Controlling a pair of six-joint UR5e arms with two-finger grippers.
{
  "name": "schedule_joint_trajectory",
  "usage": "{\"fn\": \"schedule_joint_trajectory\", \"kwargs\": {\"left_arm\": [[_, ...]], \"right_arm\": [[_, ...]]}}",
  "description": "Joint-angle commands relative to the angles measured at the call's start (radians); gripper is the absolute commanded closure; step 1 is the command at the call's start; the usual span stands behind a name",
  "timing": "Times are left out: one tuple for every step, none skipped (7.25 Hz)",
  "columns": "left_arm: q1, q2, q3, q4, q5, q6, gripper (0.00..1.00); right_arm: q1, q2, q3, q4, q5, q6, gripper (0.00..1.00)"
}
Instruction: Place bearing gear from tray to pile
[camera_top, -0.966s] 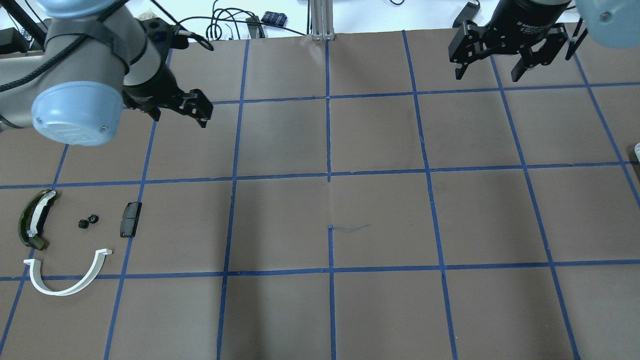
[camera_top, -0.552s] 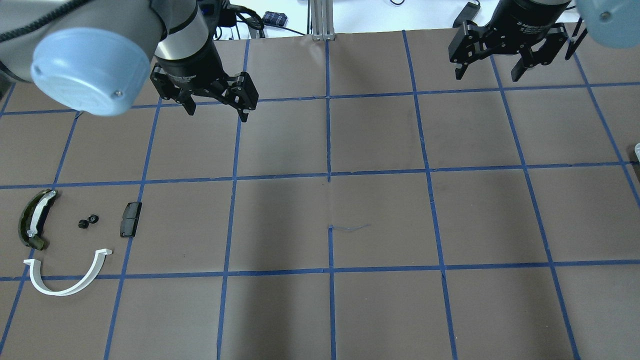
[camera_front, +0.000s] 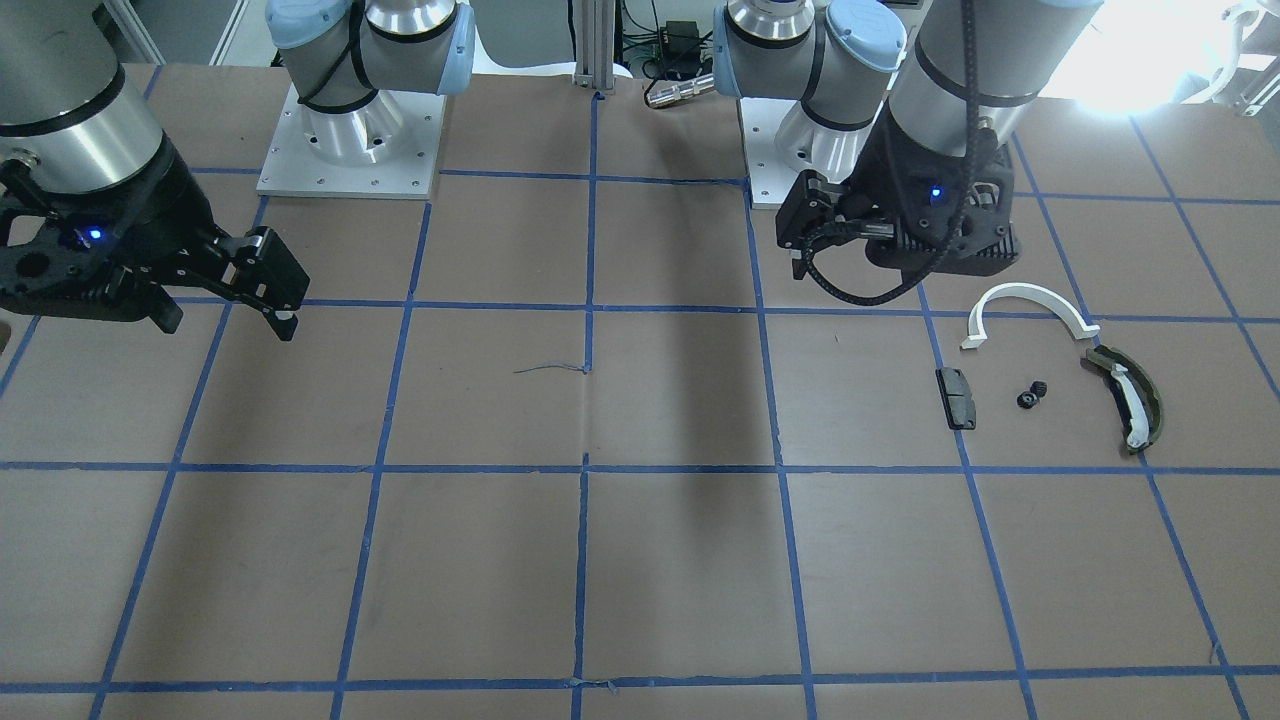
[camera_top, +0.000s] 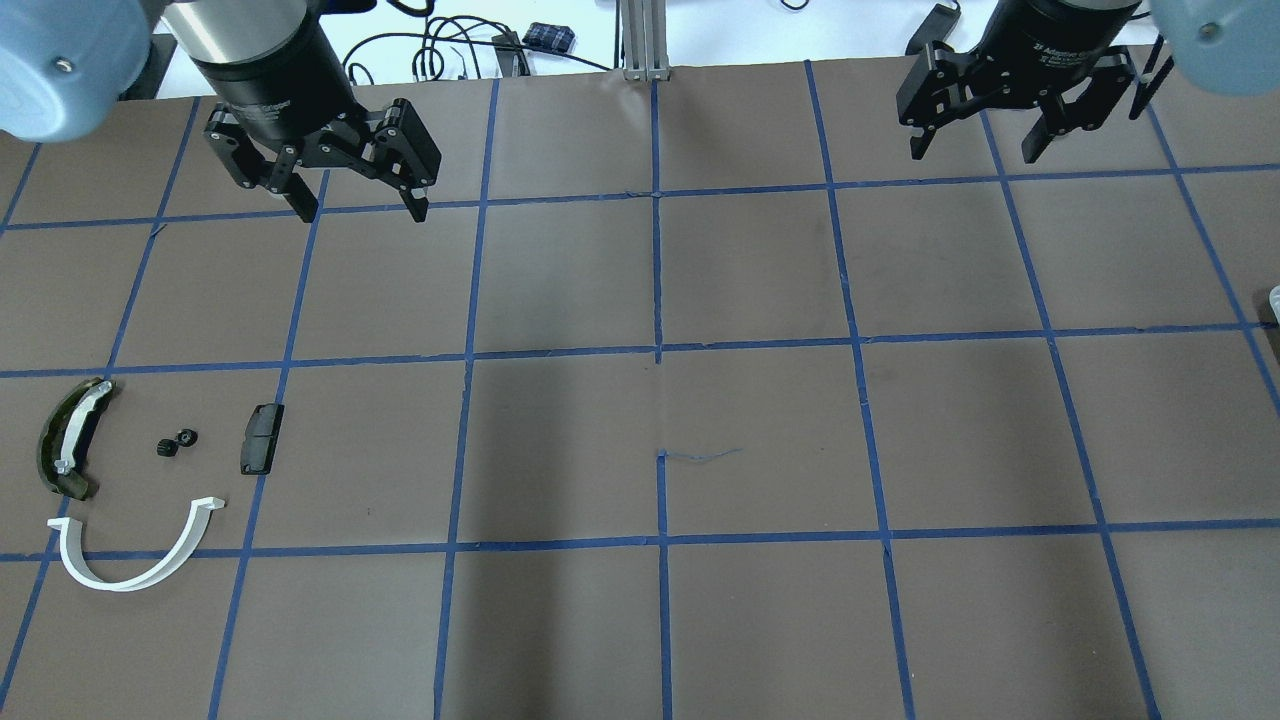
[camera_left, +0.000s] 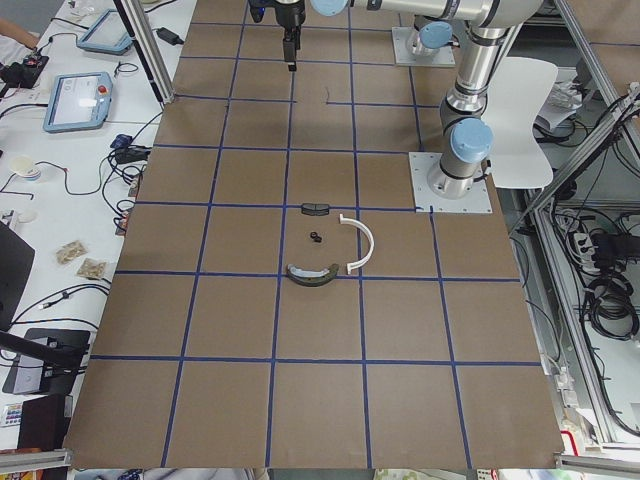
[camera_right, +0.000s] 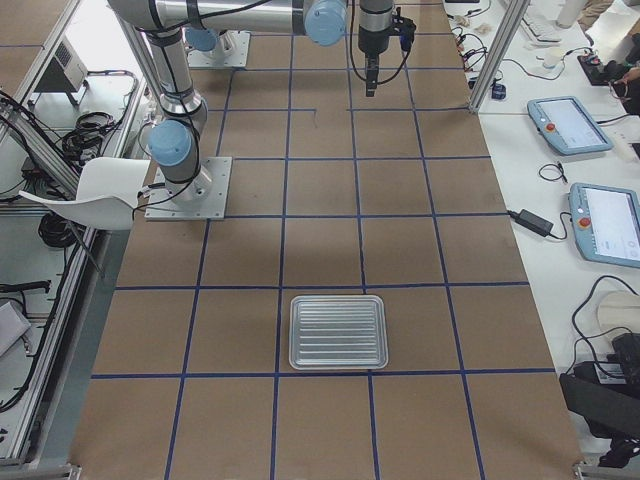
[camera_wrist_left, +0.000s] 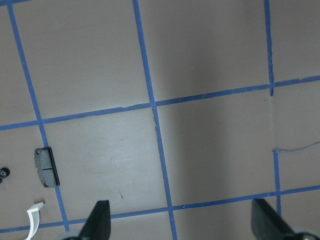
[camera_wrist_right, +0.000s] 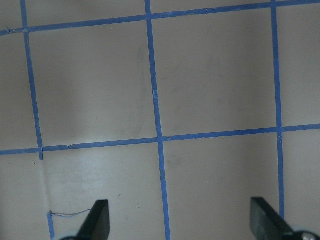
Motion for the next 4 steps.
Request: {"fn": "schedule_joint_trajectory", "kwargs": {"left_arm": [[-0.038,0.025,-0.007,0.0,0.023,-0.066,0.0],[-0.078,0.027,-0.004,0.002,0.036,-0.071,0.0],[-0.09,0.03,-0.016,0.012,0.042,-0.057,0.0],[-0.089,0.032,-0.019,0.015,0.042,-0.057,0.0]], "right_arm": [[0.0,0.0,0.0,0.0,0.0,0.0,0.0],[0.0,0.0,0.0,0.0,0.0,0.0,0.0],[0.0,0.0,0.0,0.0,0.0,0.0,0.0],[0.0,0.0,0.0,-0.002,0.0,0.0,0.0]]}}
